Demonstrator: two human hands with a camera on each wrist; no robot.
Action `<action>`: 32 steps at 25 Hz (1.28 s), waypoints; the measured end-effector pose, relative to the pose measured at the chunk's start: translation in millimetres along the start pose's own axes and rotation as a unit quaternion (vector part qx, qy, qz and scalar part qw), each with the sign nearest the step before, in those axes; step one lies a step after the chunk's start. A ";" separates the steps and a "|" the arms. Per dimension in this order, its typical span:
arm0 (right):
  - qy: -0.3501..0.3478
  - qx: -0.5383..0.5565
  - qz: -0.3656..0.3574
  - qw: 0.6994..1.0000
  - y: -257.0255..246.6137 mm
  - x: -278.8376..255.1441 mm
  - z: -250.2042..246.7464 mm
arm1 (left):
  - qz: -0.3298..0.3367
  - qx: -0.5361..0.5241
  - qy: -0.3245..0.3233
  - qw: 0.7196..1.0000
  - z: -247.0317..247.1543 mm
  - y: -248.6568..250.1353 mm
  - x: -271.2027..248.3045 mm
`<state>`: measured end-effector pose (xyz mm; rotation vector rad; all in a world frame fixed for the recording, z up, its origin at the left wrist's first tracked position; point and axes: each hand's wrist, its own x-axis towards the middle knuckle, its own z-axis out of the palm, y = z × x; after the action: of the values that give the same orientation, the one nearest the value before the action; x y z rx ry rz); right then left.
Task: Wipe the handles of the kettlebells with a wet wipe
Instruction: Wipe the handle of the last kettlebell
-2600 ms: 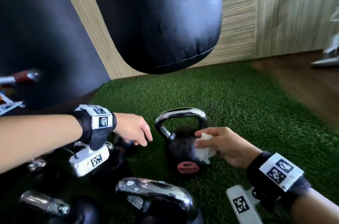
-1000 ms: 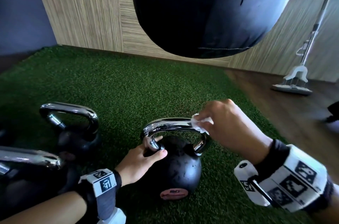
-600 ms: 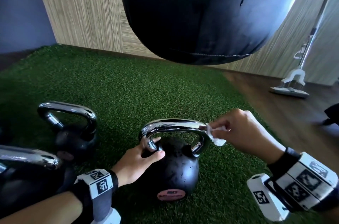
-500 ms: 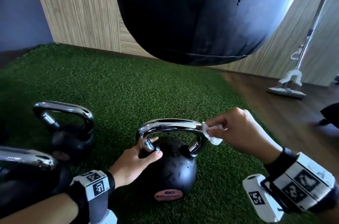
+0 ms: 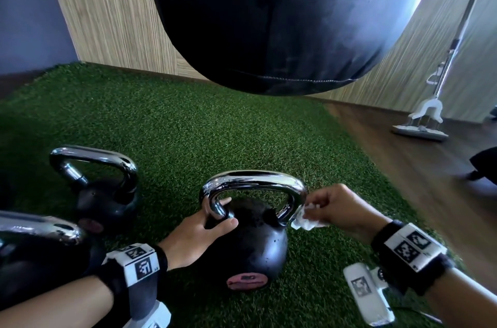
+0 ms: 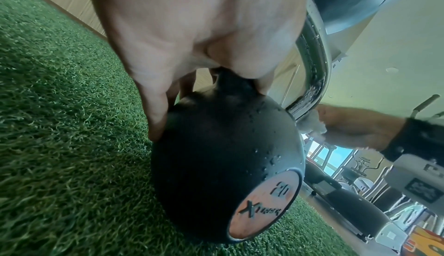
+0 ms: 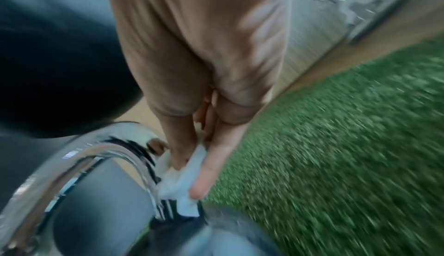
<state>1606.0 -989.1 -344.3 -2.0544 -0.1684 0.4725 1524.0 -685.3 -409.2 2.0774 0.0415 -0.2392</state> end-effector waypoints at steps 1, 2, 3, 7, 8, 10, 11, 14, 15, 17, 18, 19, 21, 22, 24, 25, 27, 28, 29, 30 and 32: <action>-0.012 0.052 0.024 0.998 6.9 -0.2 7.5 | -0.003 0.004 -0.006 1.000 -0.3 2.6 -1.4; -0.013 0.108 0.040 0.993 13.7 -0.3 14.6 | -0.014 0.008 -0.010 1.000 -0.8 5.1 -2.4; -0.003 0.156 0.047 0.987 19.8 -0.4 20.5 | -0.028 0.019 -0.012 0.999 -1.6 9.2 -3.7; 0.034 0.149 0.048 0.987 23.2 -6.0 29.9 | -0.110 0.262 -0.052 0.957 -12.7 31.8 -15.8; 0.014 0.116 0.060 0.991 19.8 -10.7 29.7 | -0.128 0.297 -0.080 0.943 -17.2 36.0 -19.7; -0.053 0.058 0.069 0.995 6.8 -24.2 29.3 | -0.124 0.207 -0.153 0.958 -23.1 40.3 -24.4; -0.075 0.045 0.051 0.995 -2.4 -32.1 30.6 | -0.120 0.110 -0.179 0.970 -25.5 43.2 -27.7; -0.055 0.054 -0.075 0.994 -34.4 -55.3 37.4 | -0.094 -0.148 -0.192 0.966 -27.7 57.9 -34.7; -0.044 0.064 -0.118 0.990 -45.5 -62.8 41.3 | -0.081 -0.211 -0.202 0.953 -27.1 62.6 -36.5; -0.042 0.087 -0.171 0.981 -62.9 -72.7 50.7 | -0.052 -0.292 -0.234 0.926 -26.6 70.9 -39.7; -0.042 0.091 -0.185 0.978 -67.7 -74.3 54.8 | -0.035 -0.311 -0.248 0.917 -27.1 73.4 -40.7; -0.036 0.083 -0.199 0.976 -72.9 -74.9 58.4 | -0.020 -0.327 -0.252 0.910 -28.1 75.3 -40.6; 0.032 0.025 -0.220 0.975 -80.5 -70.9 63.1 | -0.006 -0.374 -0.228 0.899 -30.2 81.1 -40.0; 0.084 -0.009 -0.228 0.970 -83.0 -67.3 64.7 | -0.001 -0.392 -0.212 0.895 -30.8 84.7 -40.2; 0.166 -0.061 -0.249 0.952 -86.9 -58.9 67.1 | 0.009 -0.413 -0.175 0.894 -29.8 89.9 -41.0; 0.176 -0.071 -0.263 0.946 -88.7 -56.7 67.2 | 0.014 -0.416 -0.154 0.896 -28.6 91.8 -42.0; 0.142 -0.062 -0.301 0.941 -85.2 -54.5 63.6 | 0.029 -0.408 -0.106 0.907 -28.0 97.0 -41.5; 0.114 -0.036 -0.308 0.944 -79.8 -53.7 59.8 | 0.045 -0.399 -0.070 0.913 -30.7 100.1 -40.2; 0.101 0.004 -0.297 0.950 -72.7 -52.7 55.7 | 0.071 -0.381 -0.026 0.921 -34.7 102.7 -39.1; 0.121 0.044 -0.270 0.954 -60.4 -48.6 52.4 | 0.113 -0.338 0.029 0.934 -40.8 102.4 -37.2; 0.201 0.093 -0.195 0.956 -27.6 -37.9 52.0 | 0.222 -0.134 0.161 0.952 -50.8 102.9 -35.2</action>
<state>1552.7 -945.0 -333.8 -1.8272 -0.2653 -0.1692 1510.5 -690.1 -290.1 1.7786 -0.1845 0.3644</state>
